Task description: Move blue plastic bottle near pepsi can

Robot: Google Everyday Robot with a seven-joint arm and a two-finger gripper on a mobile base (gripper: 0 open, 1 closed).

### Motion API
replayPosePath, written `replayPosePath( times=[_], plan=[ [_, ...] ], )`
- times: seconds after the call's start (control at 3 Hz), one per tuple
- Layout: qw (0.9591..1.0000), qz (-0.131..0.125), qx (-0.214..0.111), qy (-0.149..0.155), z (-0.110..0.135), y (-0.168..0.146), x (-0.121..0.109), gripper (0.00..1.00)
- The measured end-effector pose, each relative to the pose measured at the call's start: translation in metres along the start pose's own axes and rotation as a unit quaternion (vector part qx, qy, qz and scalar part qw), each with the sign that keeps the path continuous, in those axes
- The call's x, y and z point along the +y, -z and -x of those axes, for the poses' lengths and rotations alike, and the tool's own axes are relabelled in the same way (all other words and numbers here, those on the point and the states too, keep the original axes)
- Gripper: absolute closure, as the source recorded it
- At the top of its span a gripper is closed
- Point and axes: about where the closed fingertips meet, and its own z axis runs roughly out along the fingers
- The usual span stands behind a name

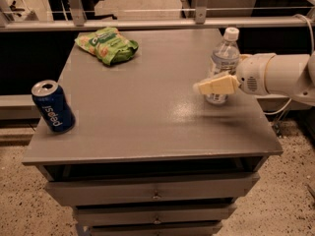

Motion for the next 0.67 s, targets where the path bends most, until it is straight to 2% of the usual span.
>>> replayPosePath(
  times=[0.33,0.67],
  plan=[
    [0.9994,-0.017,-0.027,-0.014,0.004,-0.015,-0.01,0.41],
    [0.9984,-0.035,-0.038,-0.023,0.002,-0.016,-0.022,0.64]
  ],
)
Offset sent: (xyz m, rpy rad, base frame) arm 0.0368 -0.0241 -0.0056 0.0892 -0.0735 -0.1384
